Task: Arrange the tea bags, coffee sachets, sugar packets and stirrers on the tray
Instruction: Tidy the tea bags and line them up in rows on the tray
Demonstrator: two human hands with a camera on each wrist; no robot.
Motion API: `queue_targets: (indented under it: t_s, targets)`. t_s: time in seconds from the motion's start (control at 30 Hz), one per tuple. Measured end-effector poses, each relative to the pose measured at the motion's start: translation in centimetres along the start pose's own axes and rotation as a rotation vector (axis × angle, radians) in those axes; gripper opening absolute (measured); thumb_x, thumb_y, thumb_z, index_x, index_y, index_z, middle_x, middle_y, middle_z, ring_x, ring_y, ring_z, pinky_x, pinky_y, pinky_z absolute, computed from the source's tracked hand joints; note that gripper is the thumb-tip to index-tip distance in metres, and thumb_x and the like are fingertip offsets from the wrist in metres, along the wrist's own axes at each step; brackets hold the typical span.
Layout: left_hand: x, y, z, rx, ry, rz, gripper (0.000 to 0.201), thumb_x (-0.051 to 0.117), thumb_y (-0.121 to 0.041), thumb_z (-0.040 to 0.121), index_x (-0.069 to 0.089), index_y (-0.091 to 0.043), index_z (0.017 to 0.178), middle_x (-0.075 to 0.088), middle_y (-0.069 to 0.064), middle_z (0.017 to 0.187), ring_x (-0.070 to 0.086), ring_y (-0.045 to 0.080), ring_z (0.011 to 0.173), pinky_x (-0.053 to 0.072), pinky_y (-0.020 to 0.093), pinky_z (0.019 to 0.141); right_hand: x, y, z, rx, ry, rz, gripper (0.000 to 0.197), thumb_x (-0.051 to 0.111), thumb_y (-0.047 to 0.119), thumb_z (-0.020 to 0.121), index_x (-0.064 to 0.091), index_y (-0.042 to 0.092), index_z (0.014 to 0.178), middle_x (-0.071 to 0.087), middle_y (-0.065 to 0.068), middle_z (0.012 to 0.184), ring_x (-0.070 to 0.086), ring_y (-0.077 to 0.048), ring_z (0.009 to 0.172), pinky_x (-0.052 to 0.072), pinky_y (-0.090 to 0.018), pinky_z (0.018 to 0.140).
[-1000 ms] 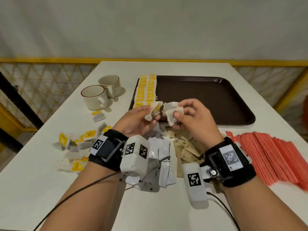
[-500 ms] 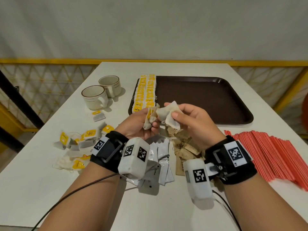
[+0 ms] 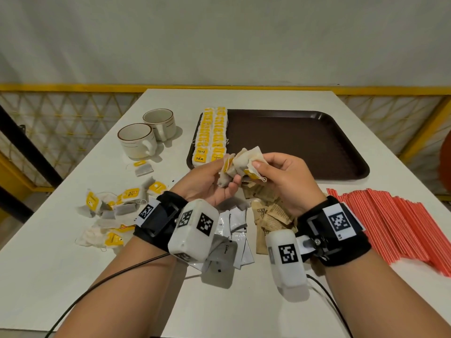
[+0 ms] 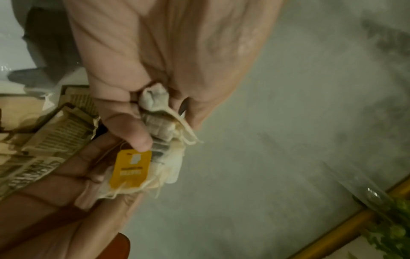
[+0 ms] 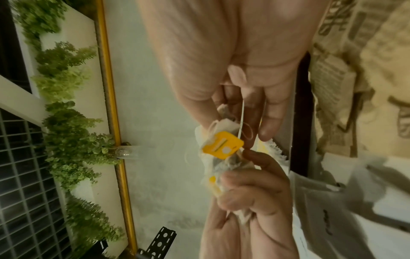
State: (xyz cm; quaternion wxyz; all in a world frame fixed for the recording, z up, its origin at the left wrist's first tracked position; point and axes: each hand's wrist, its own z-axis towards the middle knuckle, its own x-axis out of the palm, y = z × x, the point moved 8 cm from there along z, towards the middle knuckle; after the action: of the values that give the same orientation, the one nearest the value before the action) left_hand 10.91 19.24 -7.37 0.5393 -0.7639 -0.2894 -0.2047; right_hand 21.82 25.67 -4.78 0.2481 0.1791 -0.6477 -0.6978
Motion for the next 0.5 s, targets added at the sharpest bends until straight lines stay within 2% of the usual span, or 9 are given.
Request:
queue_targets:
  t_s: [0.07,0.1,0.17,0.2,0.27,0.37,0.43,0.5]
  targets:
    - [-0.4,-0.2,0.1,0.005,0.030,-0.045,0.060,0.059,-0.043,0.084,0.050,-0.004,0.128,0.062,0.014,0.094,0.062,0.017,0.071,0.056,0.022,0.061,-0.5,-0.2,0.2,0.022,-0.049,0.042,0.011,0.062,0.006,0.088,0.070,0.003,0.096,0.070,-0.020,0.098,0.066,-0.035,0.097,0.054,-0.046,0.089]
    - [-0.5,-0.4,0.0,0.025,0.041,-0.035,0.062,0.065,-0.041,0.078,0.051,-0.003,0.125,0.062,0.016,0.100,0.063,0.020,0.077,0.057,0.024,0.067,-0.7,-0.2,0.2,0.029,-0.069,0.068,0.010,0.062,0.005,0.088,0.069,0.004,0.094,0.070,-0.019,0.097,0.066,-0.034,0.096,0.054,-0.045,0.089]
    - [-0.5,-0.9,-0.2,0.088,0.051,0.052,0.041,0.067,-0.024,0.082,0.055,-0.003,0.115,0.063,0.017,0.104,0.066,0.019,0.084,0.056,0.024,0.074,-0.9,-0.2,0.3,0.031,-0.086,0.102,0.009,0.060,0.002,0.089,0.068,0.004,0.094,0.070,-0.015,0.092,0.066,-0.028,0.091,0.057,-0.039,0.086]
    - [-0.4,-1.0,-0.3,0.114,0.038,0.098,0.030,0.061,-0.014,0.088,0.055,-0.003,0.115,0.064,0.017,0.104,0.067,0.018,0.085,0.056,0.023,0.075,-0.8,-0.1,0.3,0.027,-0.087,0.110,0.010,0.059,0.002,0.089,0.067,0.003,0.094,0.069,-0.014,0.092,0.066,-0.026,0.089,0.057,-0.037,0.084]
    - [-0.5,-1.1,-0.3,0.128,0.021,0.144,0.029,0.050,-0.001,0.092,0.051,0.000,0.121,0.065,0.018,0.106,0.069,0.017,0.086,0.057,0.021,0.074,-0.8,0.1,0.3,0.015,-0.087,0.124,0.010,0.059,0.001,0.089,0.067,0.003,0.095,0.069,-0.015,0.092,0.066,-0.025,0.088,0.057,-0.036,0.084]
    - [-0.3,-1.1,-0.4,0.138,0.026,0.205,0.038,0.054,0.001,0.087,0.049,0.000,0.124,0.065,0.018,0.103,0.069,0.016,0.084,0.056,0.019,0.072,-1.0,0.3,0.3,0.001,-0.095,0.152,0.010,0.060,0.000,0.088,0.067,0.005,0.093,0.070,-0.011,0.089,0.067,-0.021,0.086,0.057,-0.035,0.083]
    - [-0.4,-1.4,-0.5,0.171,0.012,0.269,0.044,0.060,0.004,0.080,0.051,-0.006,0.121,0.063,0.011,0.096,0.066,0.013,0.078,0.055,0.019,0.068,-1.3,0.6,0.3,-0.015,-0.103,0.164,0.011,0.060,0.000,0.088,0.068,0.006,0.092,0.071,-0.009,0.088,0.068,-0.017,0.086,0.058,-0.032,0.082]
    - [-0.8,-1.7,-0.5,0.210,-0.042,0.310,0.046,0.057,0.014,0.081,0.051,-0.014,0.117,0.054,0.008,0.092,0.059,0.013,0.070,0.052,0.020,0.062,-1.7,0.8,0.4,-0.024,-0.113,0.151,0.012,0.060,0.001,0.088,0.068,0.006,0.095,0.071,-0.009,0.092,0.068,-0.017,0.088,0.058,-0.032,0.083]
